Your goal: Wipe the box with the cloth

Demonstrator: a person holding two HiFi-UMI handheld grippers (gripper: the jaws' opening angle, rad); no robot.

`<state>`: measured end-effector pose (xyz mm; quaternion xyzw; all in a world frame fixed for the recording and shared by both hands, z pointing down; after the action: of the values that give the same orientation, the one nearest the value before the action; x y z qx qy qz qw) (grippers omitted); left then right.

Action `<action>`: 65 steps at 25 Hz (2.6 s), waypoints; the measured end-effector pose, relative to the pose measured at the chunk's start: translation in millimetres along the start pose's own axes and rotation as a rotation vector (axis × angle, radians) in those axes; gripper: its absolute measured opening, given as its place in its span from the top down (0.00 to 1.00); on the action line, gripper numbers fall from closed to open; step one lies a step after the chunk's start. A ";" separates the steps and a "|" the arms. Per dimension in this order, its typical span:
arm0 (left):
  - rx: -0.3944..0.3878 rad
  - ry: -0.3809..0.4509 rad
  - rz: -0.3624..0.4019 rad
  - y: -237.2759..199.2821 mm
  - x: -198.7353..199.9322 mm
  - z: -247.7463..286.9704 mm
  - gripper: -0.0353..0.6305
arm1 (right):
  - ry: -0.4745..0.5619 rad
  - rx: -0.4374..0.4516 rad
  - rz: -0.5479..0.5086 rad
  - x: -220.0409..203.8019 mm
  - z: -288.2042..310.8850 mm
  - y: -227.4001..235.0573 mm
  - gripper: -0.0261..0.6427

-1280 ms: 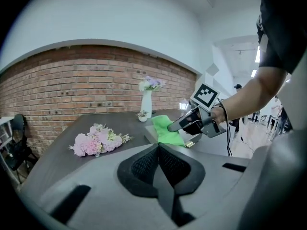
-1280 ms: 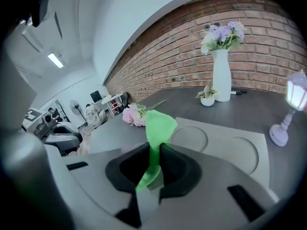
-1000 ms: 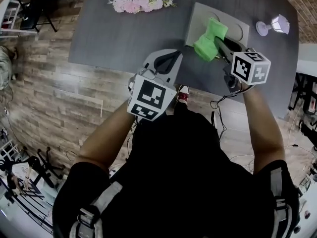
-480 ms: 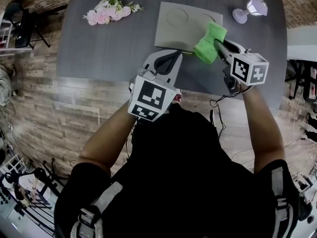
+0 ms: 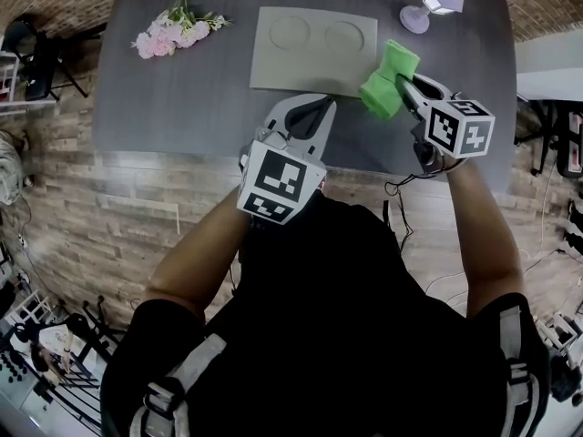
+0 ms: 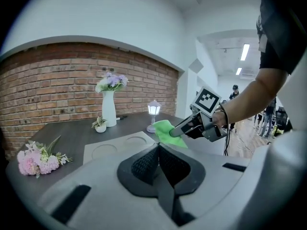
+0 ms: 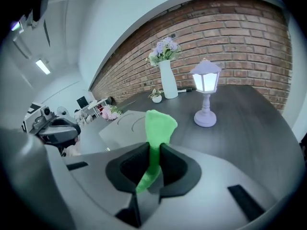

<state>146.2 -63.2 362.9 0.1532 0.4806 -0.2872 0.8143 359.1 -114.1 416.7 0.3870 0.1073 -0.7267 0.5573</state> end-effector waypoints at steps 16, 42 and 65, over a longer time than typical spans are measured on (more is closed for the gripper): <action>0.020 0.019 0.067 -0.6 18.1 -20.9 0.93 | 0.108 0.013 -0.003 18.8 -39.6 -4.0 0.88; 0.187 0.236 0.133 -108.8 79.0 -130.2 0.93 | 0.462 -0.031 -0.133 106.6 -101.5 -105.8 0.88; 0.153 0.244 0.114 -99.4 77.1 -128.1 0.93 | 0.445 -0.062 -0.147 95.2 -109.2 -102.7 0.88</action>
<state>24.8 -98.9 235.5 0.2757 0.5432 -0.2558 0.7507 308.3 -82.7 249.5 0.5113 0.2778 -0.6586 0.4771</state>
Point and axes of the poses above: the fingertips, and each gripper's own axes: z forward along the fingers, y to its right, x out of its top, the point moved 6 cm from there along -z, backward along the fingers, and after that the axes turned 4 degrees about -y, right-handed, at the moved point
